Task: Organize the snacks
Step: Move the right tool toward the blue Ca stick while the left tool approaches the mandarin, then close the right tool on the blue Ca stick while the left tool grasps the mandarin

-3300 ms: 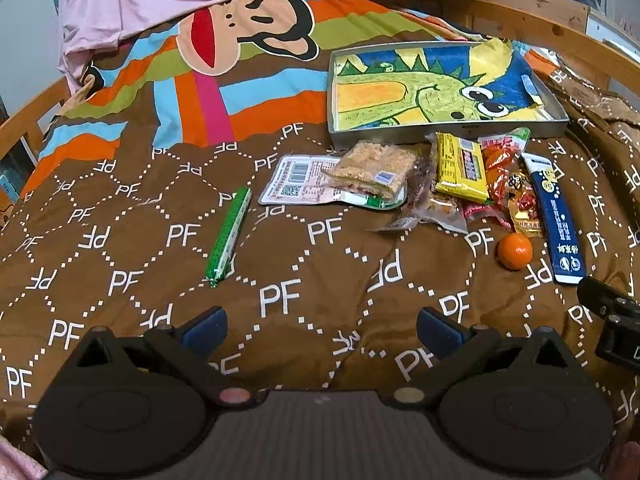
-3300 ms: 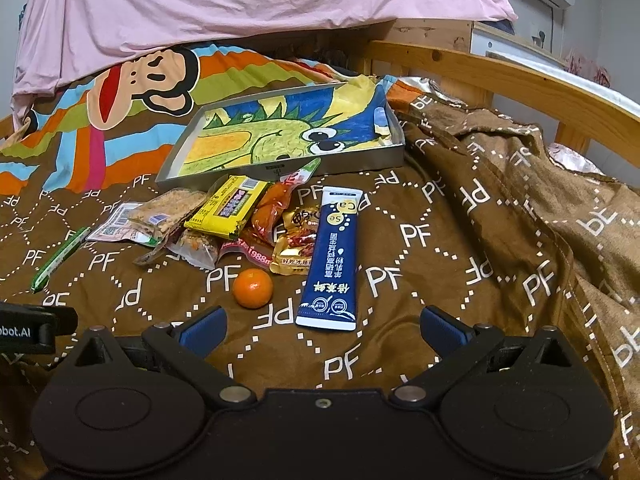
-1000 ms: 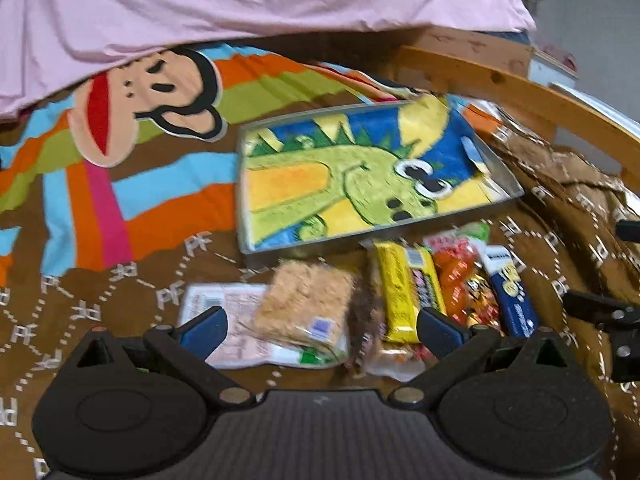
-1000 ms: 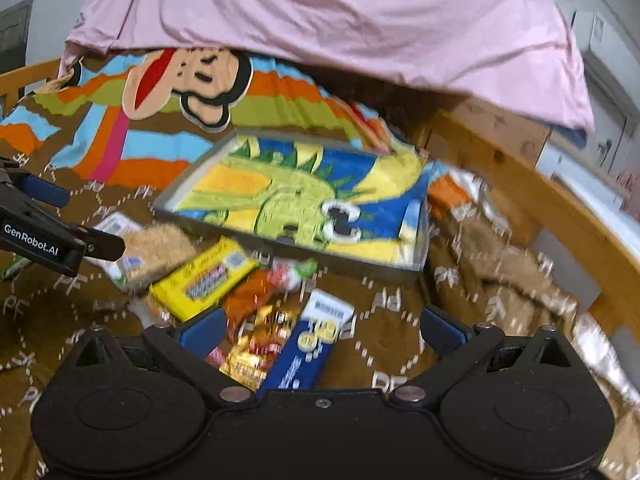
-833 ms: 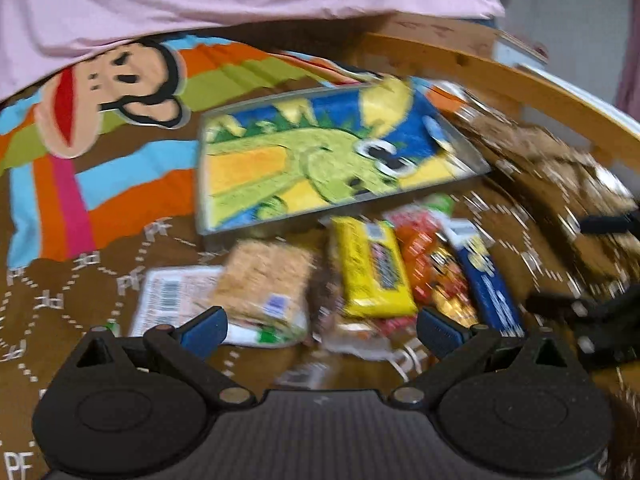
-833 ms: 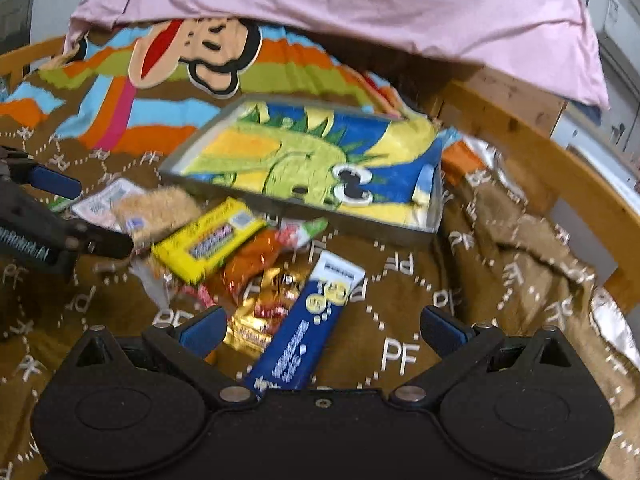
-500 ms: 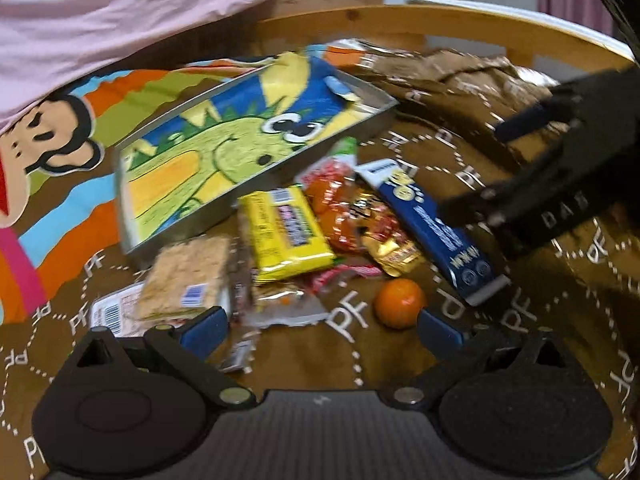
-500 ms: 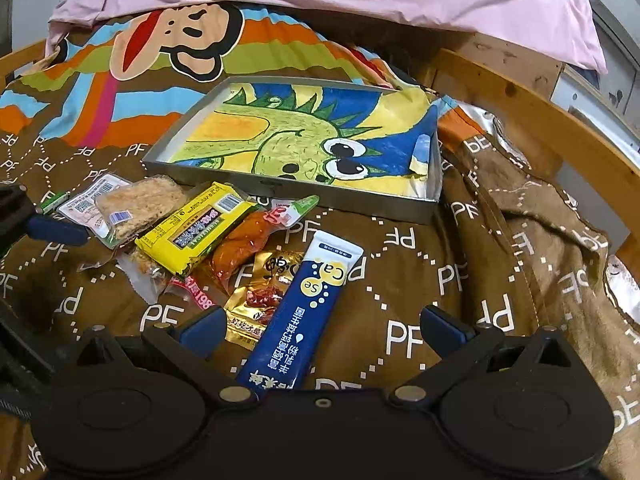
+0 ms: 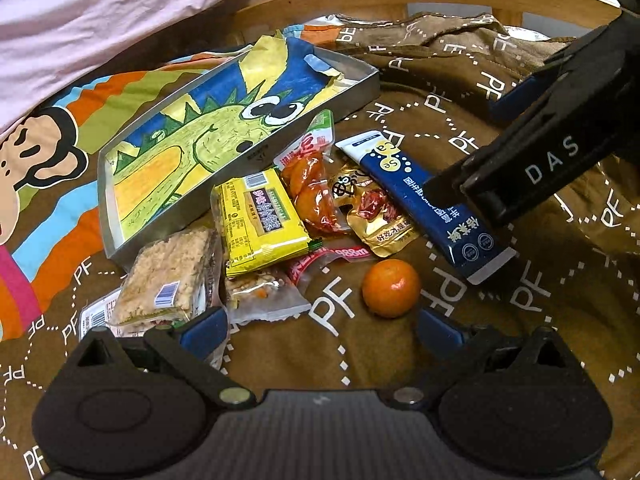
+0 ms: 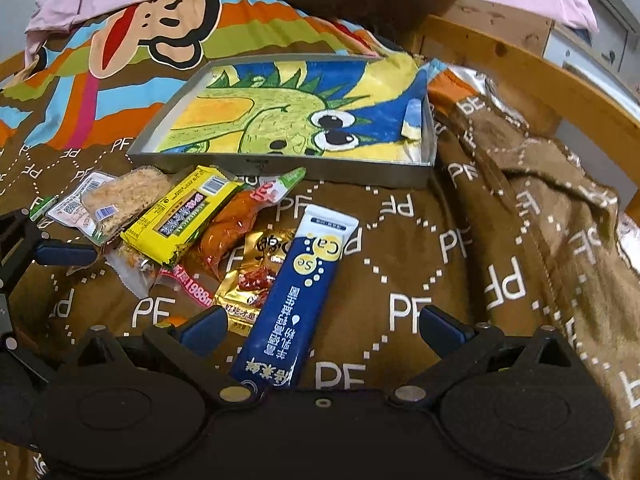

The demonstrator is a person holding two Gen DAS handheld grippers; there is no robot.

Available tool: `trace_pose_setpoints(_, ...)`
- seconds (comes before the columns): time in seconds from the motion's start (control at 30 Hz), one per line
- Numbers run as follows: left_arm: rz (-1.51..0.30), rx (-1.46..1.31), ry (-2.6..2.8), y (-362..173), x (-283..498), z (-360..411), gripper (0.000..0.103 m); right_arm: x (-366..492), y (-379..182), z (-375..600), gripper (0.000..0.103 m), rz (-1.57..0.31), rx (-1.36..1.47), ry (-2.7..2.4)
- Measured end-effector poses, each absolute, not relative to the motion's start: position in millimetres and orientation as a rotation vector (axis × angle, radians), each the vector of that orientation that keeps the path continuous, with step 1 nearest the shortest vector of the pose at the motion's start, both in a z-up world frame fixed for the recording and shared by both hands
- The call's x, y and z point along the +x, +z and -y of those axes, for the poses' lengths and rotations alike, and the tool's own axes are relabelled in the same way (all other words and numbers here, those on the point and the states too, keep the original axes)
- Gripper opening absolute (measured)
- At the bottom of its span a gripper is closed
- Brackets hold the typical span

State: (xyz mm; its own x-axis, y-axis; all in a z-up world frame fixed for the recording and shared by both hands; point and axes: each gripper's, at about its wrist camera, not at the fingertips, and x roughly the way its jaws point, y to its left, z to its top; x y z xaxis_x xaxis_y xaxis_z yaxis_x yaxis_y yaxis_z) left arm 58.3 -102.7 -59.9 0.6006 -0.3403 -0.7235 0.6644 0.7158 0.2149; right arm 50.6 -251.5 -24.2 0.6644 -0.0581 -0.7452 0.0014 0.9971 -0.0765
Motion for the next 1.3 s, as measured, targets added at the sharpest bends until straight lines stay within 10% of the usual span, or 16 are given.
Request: trace_pose_setpoints(1.3, -0.651, 0.502, -0.658, -61.4, 44.8, 116.5, 0.095, 58.7, -43.8, 263.6, 0.063, -0.95, 0.12, -0.003)
